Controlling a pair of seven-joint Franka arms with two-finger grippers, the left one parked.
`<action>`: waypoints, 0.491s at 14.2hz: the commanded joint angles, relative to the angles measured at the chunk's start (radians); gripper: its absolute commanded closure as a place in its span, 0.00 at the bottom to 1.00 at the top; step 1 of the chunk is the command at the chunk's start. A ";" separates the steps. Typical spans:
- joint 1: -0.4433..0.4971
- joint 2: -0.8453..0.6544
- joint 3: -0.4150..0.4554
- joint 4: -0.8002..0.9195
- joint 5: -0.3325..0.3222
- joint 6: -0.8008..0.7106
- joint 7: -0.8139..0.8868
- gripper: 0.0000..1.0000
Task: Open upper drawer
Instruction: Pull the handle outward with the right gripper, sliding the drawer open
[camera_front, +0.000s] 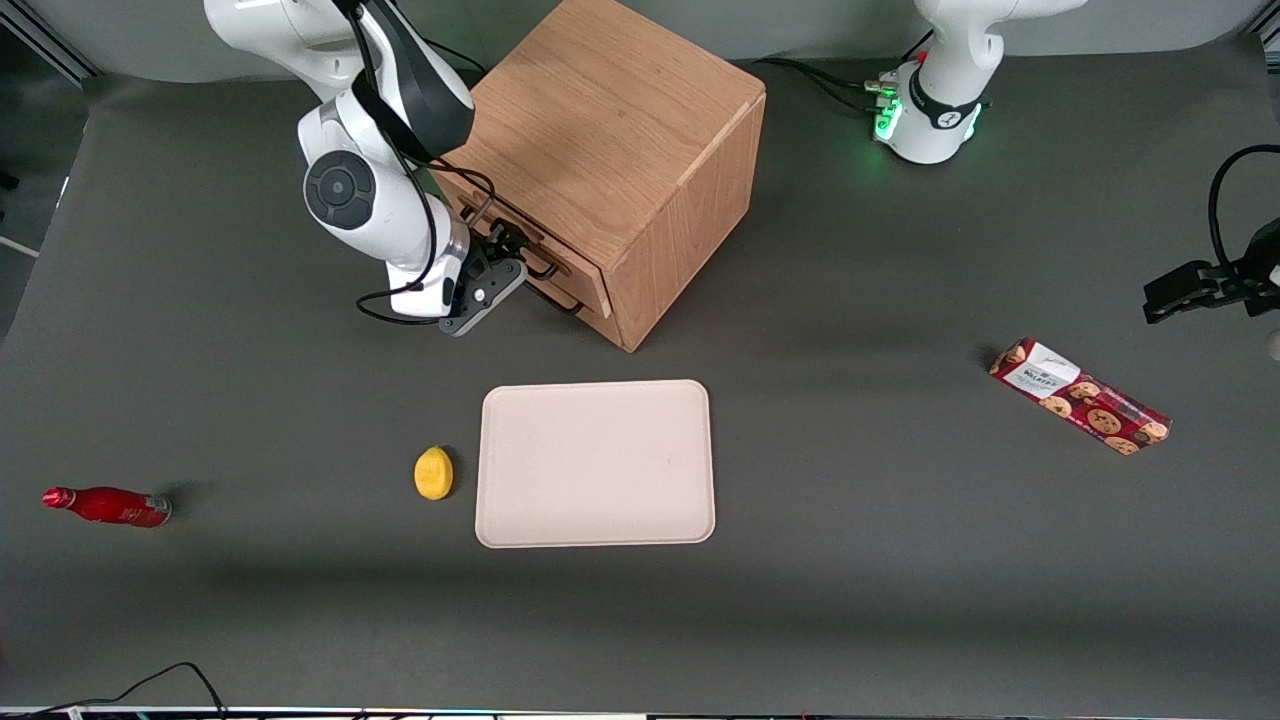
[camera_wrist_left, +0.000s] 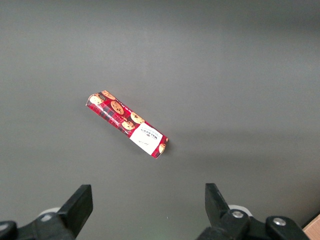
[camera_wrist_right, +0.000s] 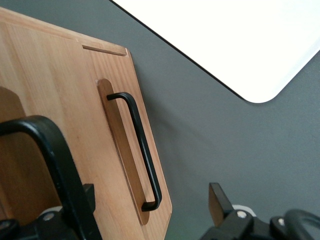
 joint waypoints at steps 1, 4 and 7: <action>0.013 0.009 -0.008 -0.002 0.022 0.028 0.001 0.00; 0.013 0.007 -0.013 0.004 0.022 0.028 0.001 0.00; 0.011 0.007 -0.019 0.007 0.020 0.028 -0.002 0.00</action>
